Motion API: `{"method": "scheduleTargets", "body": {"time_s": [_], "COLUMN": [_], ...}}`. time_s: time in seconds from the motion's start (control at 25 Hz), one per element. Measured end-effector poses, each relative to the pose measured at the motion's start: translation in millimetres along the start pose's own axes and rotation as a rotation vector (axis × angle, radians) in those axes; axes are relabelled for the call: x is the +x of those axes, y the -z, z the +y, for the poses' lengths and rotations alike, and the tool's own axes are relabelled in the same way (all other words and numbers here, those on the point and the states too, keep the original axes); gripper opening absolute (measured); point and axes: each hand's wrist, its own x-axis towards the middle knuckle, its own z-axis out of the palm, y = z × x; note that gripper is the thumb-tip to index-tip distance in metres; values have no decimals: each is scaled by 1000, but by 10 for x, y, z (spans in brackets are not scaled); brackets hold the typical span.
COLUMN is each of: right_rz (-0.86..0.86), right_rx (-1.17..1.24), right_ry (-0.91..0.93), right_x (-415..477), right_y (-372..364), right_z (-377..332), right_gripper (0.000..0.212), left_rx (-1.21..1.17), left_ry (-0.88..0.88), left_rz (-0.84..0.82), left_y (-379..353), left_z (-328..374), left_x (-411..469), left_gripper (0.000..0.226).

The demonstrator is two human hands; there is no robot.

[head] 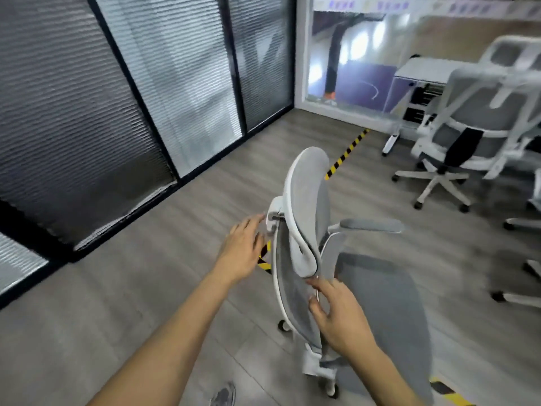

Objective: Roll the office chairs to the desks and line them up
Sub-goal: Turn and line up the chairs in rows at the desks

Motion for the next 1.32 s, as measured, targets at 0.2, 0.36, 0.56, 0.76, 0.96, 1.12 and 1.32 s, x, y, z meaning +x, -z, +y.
{"method": "scheduleTargets", "body": {"time_s": [0.2,0.36,0.56,0.76,0.96,1.12,1.32], "right_rz": [263,414,563,689,601,625,637], "right_rx": [-30,-140,-532,-615,-533,-489,-395], "right_ry": [-282,-376,-485,-726,-893,-787,-675], "right_x": [3,30,-133,-618,-722,-936,-985], "right_y": [-524,-1009,-1234,-1078,-820,-498,124], "right_z": [-400,-925,-988,-979,-660,-296,253], "right_gripper": [33,34,40,45,53,63,64], "left_rx": [-160,-346,-352,-332,-18,-23,-23], "left_ry": [-272,-410,-435,-667,-760,-801,-758], "left_rz": [-290,-323,-225,-274,-251,-266,-176], "left_y": [-136,-187,-183,-198,-393,-487,-779], "left_z": [-409,-567,-647,-836,-950,-722,-85], "left_x": [1091,1143,887,643,770,776,810], "left_gripper": [61,38,40,28,58,69,68]}}
